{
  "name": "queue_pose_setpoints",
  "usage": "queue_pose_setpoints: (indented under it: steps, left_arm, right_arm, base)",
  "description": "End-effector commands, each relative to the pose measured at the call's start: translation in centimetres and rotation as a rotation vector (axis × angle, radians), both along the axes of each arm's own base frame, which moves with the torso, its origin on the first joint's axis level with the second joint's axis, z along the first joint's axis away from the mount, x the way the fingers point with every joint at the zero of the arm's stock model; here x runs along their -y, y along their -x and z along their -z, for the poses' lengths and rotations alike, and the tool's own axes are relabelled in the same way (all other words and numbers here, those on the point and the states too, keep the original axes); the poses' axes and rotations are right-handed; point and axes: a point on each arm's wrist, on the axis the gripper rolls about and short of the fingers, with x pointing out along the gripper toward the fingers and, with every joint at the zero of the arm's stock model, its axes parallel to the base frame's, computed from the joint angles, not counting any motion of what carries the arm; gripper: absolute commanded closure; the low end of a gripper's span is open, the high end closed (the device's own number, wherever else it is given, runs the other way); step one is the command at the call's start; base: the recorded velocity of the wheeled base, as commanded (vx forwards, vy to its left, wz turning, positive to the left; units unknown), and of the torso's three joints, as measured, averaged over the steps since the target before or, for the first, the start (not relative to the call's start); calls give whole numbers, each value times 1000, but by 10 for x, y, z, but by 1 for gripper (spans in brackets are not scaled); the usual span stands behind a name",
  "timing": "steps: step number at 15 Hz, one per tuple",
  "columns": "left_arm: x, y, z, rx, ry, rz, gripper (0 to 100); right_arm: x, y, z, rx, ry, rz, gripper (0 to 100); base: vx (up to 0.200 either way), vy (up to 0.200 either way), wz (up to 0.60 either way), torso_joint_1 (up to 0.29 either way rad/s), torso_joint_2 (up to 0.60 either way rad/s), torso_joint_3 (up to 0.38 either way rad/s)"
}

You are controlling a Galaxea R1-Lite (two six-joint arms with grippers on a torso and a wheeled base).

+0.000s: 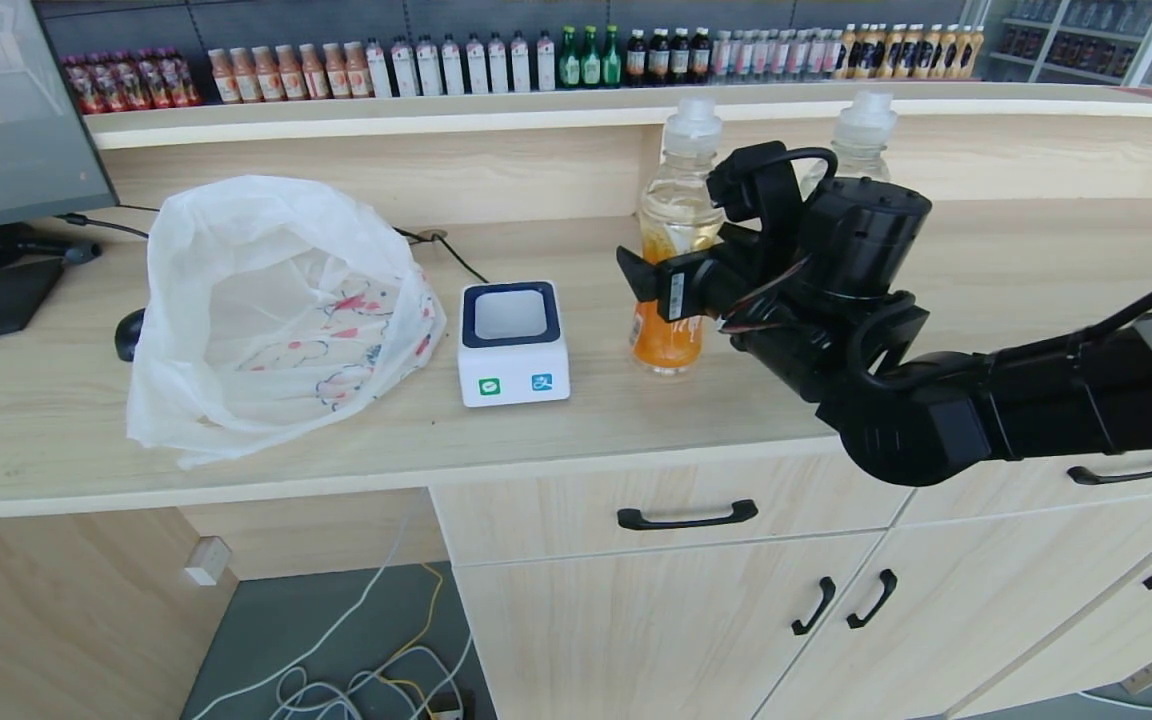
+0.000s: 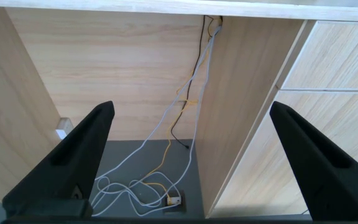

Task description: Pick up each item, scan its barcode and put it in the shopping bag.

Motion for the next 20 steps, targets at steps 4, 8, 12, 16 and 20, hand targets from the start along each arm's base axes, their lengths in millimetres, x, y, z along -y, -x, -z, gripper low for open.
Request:
queue_pose_setpoints:
  steps: [4,8,12,16,20]
  left_arm:
    - [0,0,0,1,0,0,0]
    - [0,0,0,1,0,0,0]
    - [0,0,0,1,0,0,0]
    - [0,0,0,1,0,0,0]
    - [0,0,0,1,0,0,0]
  right_arm:
    - [0,0,-1,2,-1,-1,0]
    - [0,0,-2,6,-3,1,100]
    - [-1,0,-4,13,-7,-1,100]
    - [1,0,-6,18,-11,2,100]
    - [2,2,-9,24,-15,2,100]
  base:
    - [0,0,0,0,0,0]
    - [0,0,0,0,0,0]
    - [0,0,0,0,0,0]
    - [0,0,0,0,0,0]
    - [0,0,0,0,0,0]
